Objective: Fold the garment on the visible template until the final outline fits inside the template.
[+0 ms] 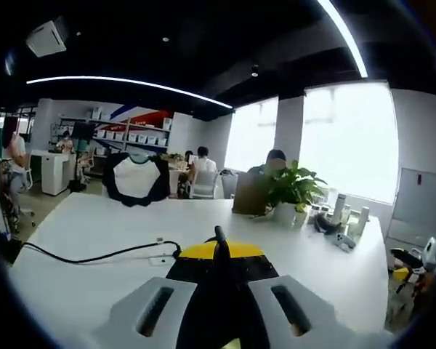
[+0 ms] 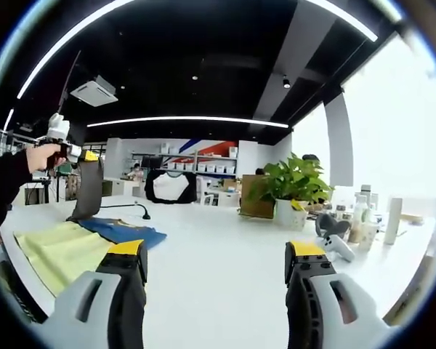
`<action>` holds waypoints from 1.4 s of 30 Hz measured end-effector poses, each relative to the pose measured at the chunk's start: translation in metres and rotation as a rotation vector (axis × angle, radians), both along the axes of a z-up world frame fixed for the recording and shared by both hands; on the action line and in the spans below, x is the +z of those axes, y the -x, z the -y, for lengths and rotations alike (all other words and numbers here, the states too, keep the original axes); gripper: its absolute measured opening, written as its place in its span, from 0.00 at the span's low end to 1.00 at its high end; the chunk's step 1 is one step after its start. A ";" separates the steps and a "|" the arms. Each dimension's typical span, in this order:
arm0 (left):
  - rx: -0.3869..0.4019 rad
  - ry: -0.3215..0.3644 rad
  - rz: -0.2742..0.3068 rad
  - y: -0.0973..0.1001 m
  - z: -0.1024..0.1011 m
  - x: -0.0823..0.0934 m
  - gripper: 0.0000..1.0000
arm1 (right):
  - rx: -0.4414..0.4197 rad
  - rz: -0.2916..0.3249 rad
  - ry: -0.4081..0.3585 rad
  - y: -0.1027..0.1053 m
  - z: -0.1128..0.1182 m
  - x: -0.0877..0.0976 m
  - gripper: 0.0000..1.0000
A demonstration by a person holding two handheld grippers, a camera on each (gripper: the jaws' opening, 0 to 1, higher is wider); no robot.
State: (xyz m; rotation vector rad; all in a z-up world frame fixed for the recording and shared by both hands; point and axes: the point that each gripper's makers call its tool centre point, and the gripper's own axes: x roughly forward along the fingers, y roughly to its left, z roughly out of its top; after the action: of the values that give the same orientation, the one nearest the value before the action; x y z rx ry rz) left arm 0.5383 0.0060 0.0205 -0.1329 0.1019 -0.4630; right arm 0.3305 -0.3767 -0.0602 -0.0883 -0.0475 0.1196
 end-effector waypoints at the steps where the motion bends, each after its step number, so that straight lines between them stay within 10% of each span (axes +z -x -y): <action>1: -0.005 -0.002 -0.003 -0.002 0.003 -0.003 0.02 | -0.001 0.001 -0.002 0.000 0.000 0.000 0.79; 42: -0.061 -0.216 -0.201 -0.038 0.103 -0.150 0.02 | -0.019 -0.015 -0.026 0.000 0.015 -0.008 0.77</action>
State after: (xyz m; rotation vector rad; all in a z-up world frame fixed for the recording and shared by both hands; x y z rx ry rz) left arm 0.5758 -0.0966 -0.1295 0.0360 0.3528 -0.4959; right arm 0.3309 -0.3914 -0.0685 -0.0619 -0.0330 0.1011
